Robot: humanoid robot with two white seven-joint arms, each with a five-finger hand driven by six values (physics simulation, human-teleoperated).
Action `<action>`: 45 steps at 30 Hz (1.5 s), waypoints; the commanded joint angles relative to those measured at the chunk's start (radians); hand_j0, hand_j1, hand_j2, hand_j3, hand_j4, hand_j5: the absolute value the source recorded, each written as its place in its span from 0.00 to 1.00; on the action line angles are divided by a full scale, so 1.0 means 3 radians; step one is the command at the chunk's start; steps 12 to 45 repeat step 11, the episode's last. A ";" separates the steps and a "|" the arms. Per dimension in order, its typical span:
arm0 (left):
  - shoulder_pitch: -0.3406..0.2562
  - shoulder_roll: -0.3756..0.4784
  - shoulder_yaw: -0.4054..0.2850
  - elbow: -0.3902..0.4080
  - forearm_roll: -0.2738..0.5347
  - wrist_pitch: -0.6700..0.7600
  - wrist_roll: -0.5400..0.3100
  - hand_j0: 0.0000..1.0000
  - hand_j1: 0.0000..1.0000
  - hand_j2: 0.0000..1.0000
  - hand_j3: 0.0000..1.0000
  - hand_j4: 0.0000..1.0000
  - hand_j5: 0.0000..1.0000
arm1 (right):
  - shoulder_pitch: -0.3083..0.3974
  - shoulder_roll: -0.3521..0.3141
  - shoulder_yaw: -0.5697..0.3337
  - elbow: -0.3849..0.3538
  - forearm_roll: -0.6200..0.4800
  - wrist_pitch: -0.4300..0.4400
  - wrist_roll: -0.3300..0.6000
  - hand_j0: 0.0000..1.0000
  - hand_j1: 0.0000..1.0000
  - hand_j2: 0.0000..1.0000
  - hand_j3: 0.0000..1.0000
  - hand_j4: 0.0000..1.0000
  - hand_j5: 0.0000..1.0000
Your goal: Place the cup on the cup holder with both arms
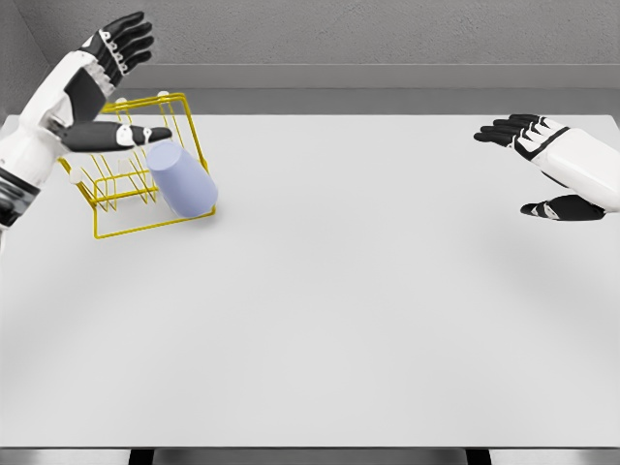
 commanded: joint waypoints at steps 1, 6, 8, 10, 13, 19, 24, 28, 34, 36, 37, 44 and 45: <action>0.0015 0.0057 0.0004 -0.0011 0.0001 -0.0337 0.0000 1.00 1.00 1.00 1.00 1.00 1.00 | 0.0000 -0.0003 0.0000 0.0003 -0.0023 0.0009 -0.0002 1.00 1.00 1.00 1.00 1.00 1.00; 0.0394 0.0144 0.0014 -0.0011 -0.0025 -0.0717 0.0000 1.00 1.00 1.00 1.00 1.00 1.00 | 0.0000 -0.0003 0.0000 0.0003 -0.0023 0.0009 -0.0002 1.00 1.00 1.00 1.00 1.00 1.00; 0.0425 0.0231 0.0020 -0.0011 -0.0025 -0.0717 0.0000 1.00 1.00 1.00 1.00 1.00 1.00 | 0.0000 -0.0003 0.0000 0.0003 -0.0023 0.0009 -0.0002 1.00 1.00 1.00 1.00 1.00 1.00; 0.0430 0.0231 0.0025 0.0010 -0.0025 -0.0717 0.0000 1.00 1.00 1.00 1.00 1.00 1.00 | 0.0000 -0.0003 0.0000 0.0003 -0.0023 0.0009 -0.0002 1.00 1.00 1.00 1.00 1.00 1.00; 0.0440 0.0231 0.0025 0.0010 -0.0025 -0.0717 0.0000 1.00 1.00 1.00 1.00 1.00 1.00 | 0.0000 -0.0003 0.0000 0.0003 -0.0023 0.0009 -0.0002 1.00 1.00 1.00 1.00 1.00 1.00; 0.0440 0.0231 0.0025 0.0010 -0.0025 -0.0717 0.0000 1.00 1.00 1.00 1.00 1.00 1.00 | 0.0000 -0.0003 0.0000 0.0003 -0.0023 0.0009 -0.0002 1.00 1.00 1.00 1.00 1.00 1.00; 0.0440 0.0231 0.0025 0.0010 -0.0025 -0.0717 0.0000 1.00 1.00 1.00 1.00 1.00 1.00 | 0.0000 -0.0003 0.0000 0.0003 -0.0023 0.0009 -0.0002 1.00 1.00 1.00 1.00 1.00 1.00; 0.0440 0.0231 0.0025 0.0010 -0.0025 -0.0717 0.0000 1.00 1.00 1.00 1.00 1.00 1.00 | 0.0000 -0.0003 0.0000 0.0003 -0.0023 0.0009 -0.0002 1.00 1.00 1.00 1.00 1.00 1.00; 0.0440 0.0231 0.0025 0.0010 -0.0025 -0.0717 0.0000 1.00 1.00 1.00 1.00 1.00 1.00 | 0.0000 -0.0003 0.0000 0.0003 -0.0023 0.0009 -0.0002 1.00 1.00 1.00 1.00 1.00 1.00; 0.0440 0.0231 0.0025 0.0010 -0.0025 -0.0717 0.0000 1.00 1.00 1.00 1.00 1.00 1.00 | 0.0000 -0.0003 0.0000 0.0003 -0.0023 0.0009 -0.0002 1.00 1.00 1.00 1.00 1.00 1.00; 0.0440 0.0231 0.0025 0.0010 -0.0025 -0.0717 0.0000 1.00 1.00 1.00 1.00 1.00 1.00 | 0.0000 -0.0003 0.0000 0.0003 -0.0023 0.0009 -0.0002 1.00 1.00 1.00 1.00 1.00 1.00; 0.0440 0.0231 0.0025 0.0010 -0.0025 -0.0717 0.0000 1.00 1.00 1.00 1.00 1.00 1.00 | 0.0000 -0.0003 0.0000 0.0003 -0.0023 0.0009 -0.0002 1.00 1.00 1.00 1.00 1.00 1.00; 0.0440 0.0231 0.0025 0.0010 -0.0025 -0.0717 0.0000 1.00 1.00 1.00 1.00 1.00 1.00 | 0.0000 -0.0003 0.0000 0.0003 -0.0023 0.0009 -0.0002 1.00 1.00 1.00 1.00 1.00 1.00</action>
